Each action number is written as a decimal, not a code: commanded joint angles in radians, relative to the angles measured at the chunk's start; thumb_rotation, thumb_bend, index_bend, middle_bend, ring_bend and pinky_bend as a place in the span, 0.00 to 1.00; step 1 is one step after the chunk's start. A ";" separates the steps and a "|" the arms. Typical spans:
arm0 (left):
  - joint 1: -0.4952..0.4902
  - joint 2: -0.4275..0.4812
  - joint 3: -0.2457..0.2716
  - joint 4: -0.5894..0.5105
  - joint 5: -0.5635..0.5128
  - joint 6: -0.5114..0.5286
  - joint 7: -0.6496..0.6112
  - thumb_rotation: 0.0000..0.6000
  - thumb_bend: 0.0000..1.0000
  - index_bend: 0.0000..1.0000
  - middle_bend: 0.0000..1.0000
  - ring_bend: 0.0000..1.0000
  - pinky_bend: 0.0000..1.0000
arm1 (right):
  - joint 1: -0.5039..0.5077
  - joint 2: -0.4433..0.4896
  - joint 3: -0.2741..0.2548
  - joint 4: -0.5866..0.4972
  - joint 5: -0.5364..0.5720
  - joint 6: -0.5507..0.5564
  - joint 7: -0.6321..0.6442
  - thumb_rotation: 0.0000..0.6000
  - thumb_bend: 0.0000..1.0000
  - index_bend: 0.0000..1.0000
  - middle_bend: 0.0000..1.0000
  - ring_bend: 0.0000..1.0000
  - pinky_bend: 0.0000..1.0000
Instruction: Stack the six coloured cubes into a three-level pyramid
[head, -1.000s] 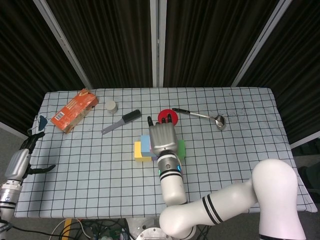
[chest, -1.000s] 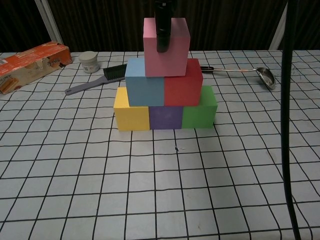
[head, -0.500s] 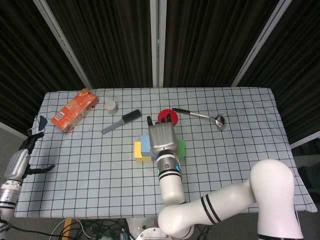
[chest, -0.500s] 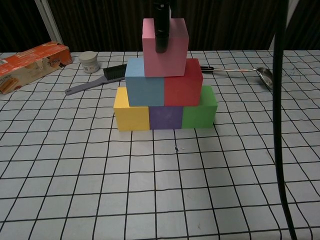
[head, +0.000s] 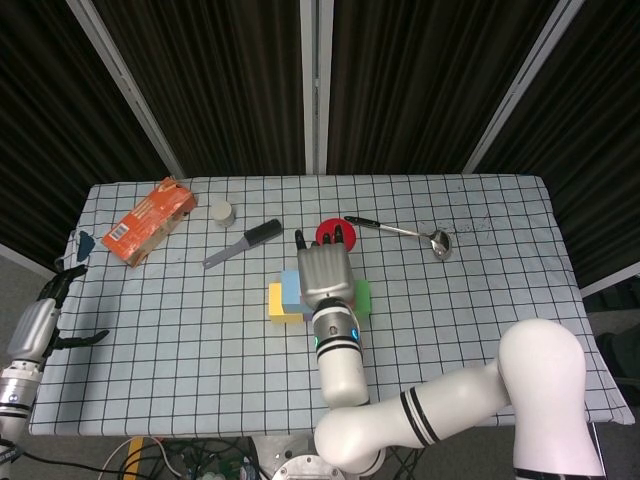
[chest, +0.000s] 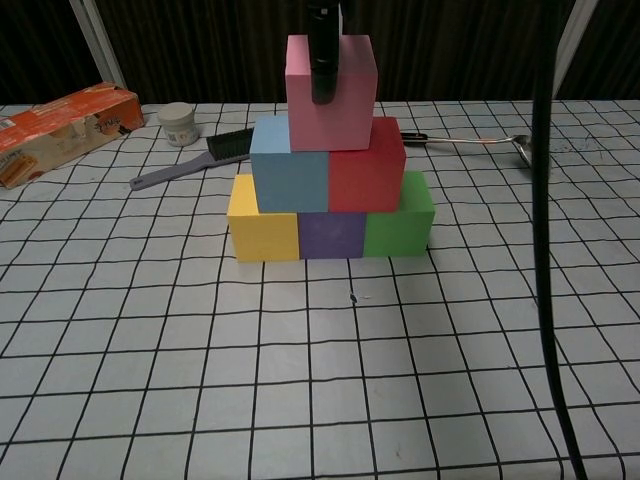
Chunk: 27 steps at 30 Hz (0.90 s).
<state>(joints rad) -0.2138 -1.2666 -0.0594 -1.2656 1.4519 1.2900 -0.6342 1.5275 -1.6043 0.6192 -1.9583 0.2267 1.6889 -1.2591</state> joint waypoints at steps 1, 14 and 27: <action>0.000 0.000 0.000 0.001 0.000 0.000 0.000 1.00 0.06 0.05 0.09 0.00 0.07 | -0.002 -0.002 0.002 0.002 0.000 0.001 -0.005 1.00 0.15 0.00 0.56 0.15 0.00; 0.000 -0.002 0.001 0.003 -0.001 -0.005 0.002 1.00 0.06 0.05 0.09 0.00 0.07 | -0.020 -0.003 0.009 0.006 -0.003 -0.011 -0.023 1.00 0.12 0.00 0.43 0.14 0.00; 0.000 -0.002 0.002 0.001 -0.002 -0.008 0.002 1.00 0.06 0.05 0.09 0.00 0.07 | -0.052 0.029 0.027 -0.030 0.003 -0.045 -0.020 1.00 0.04 0.00 0.19 0.04 0.00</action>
<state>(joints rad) -0.2136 -1.2683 -0.0579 -1.2642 1.4503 1.2820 -0.6327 1.4776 -1.5773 0.6451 -1.9861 0.2286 1.6455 -1.2797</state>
